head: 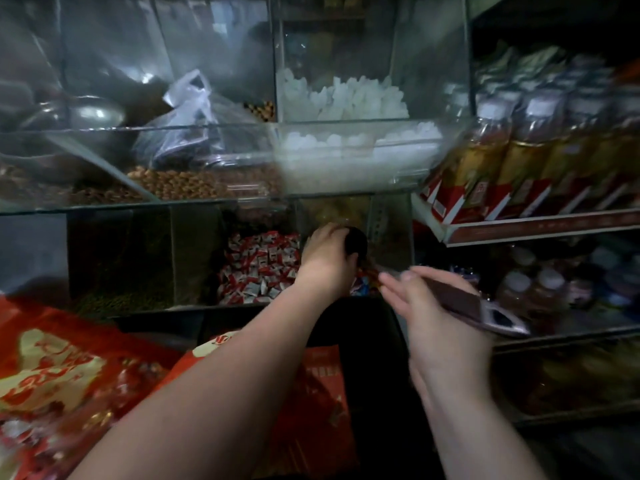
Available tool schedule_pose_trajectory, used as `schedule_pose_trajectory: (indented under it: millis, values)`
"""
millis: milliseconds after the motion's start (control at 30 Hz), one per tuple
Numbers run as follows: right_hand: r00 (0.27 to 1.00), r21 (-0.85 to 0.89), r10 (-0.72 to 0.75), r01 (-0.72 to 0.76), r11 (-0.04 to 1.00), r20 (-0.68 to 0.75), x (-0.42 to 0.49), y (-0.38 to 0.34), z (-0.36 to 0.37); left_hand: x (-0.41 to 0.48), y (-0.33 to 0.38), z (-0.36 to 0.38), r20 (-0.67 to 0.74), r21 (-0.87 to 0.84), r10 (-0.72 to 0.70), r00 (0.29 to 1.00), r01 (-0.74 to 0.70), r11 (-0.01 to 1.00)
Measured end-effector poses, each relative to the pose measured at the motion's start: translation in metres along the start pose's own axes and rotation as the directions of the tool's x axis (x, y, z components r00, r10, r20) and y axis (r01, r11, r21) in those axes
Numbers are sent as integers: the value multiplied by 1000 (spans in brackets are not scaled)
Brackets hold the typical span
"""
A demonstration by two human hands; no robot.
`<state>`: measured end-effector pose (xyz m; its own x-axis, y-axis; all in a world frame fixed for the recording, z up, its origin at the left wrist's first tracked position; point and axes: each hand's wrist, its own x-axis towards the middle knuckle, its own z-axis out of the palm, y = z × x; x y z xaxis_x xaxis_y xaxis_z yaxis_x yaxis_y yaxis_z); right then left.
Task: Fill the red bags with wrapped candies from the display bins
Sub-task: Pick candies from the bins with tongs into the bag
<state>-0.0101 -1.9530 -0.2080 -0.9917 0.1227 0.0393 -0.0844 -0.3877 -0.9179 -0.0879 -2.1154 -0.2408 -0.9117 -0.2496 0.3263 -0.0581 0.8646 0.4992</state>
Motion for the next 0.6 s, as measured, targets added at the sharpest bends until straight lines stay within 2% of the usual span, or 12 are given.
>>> schedule_pose_trajectory:
  millis: [33, 67, 133, 200, 267, 333, 433, 533, 567, 600]
  values:
    - [996, -127, -66, 74, 989, 63, 7, 9, 3, 6, -2, 4, 36, 40, -67, 997, 66, 997]
    - [975, -292, -151, 194, 936, 163, 15, 16, 4, 10, -4, 7, 54, 55, -123, 991, 120, 991]
    - [878, -526, -261, 454, 719, 400, 26, 22, 4, 13, -7, 10, 68, 24, -190, 979, 189, 982]
    - [770, -557, -318, 626, 546, 553, 33, 24, -1, 8, -8, 15, 91, -11, -179, 980, 181, 983]
    - [720, -525, -347, 683, 509, 601, 31, 23, -7, 2, -9, 20, 105, 3, -138, 985, 139, 990]
    - [738, -506, -338, 656, 559, 584, 27, 18, -11, -2, -10, 23, 87, -1, -111, 990, 111, 994]
    - [857, -511, -275, 487, 708, 436, 11, 4, -17, -7, -9, 19, 50, -91, -68, 996, 73, 993]
    - [963, -339, -107, 189, 922, 246, -1, -20, -12, -18, -2, 4, -1, -174, 8, 1000, -8, 985]
    - [973, -261, 16, 47, 964, 232, -3, -37, -5, -24, 2, -4, -11, -187, 29, 1000, -31, 982]
    - [952, -213, 168, -114, 970, 256, -1, -49, -3, -31, 6, -13, -16, -181, 48, 999, -50, 982]
